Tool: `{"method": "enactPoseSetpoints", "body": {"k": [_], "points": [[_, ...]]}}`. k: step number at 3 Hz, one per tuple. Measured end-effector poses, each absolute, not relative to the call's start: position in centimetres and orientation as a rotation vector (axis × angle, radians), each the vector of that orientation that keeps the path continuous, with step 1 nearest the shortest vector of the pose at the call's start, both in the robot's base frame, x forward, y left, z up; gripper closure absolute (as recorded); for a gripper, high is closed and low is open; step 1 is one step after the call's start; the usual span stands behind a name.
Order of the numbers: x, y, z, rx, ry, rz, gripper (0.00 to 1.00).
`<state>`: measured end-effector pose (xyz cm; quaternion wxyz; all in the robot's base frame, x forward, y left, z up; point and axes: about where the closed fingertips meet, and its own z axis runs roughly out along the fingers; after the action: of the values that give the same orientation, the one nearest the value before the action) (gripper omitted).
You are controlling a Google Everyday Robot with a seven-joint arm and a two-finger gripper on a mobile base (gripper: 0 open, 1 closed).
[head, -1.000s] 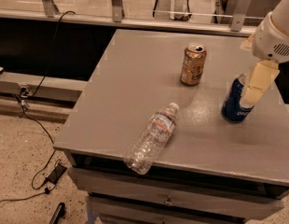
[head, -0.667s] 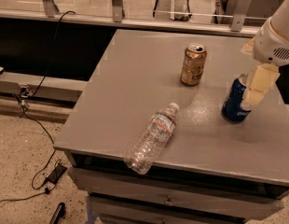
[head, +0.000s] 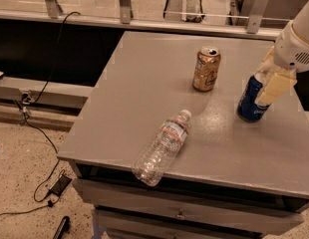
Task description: Move pepsi can near water bottle
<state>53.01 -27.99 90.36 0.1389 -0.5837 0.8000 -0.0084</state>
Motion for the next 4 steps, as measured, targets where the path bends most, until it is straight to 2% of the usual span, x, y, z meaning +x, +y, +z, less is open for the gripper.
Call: {"method": "enactPoseSetpoints", "body": {"k": [2,3,4], "points": [[52.9,-27.5,91.5,-1.735,2.211,0.012,0.88],[52.6,-26.7,93.3,-1.755,2.158,0.043,1.0],[51.4,-24.4,94.6,-1.83,2.102,0.059,1.0]]}}
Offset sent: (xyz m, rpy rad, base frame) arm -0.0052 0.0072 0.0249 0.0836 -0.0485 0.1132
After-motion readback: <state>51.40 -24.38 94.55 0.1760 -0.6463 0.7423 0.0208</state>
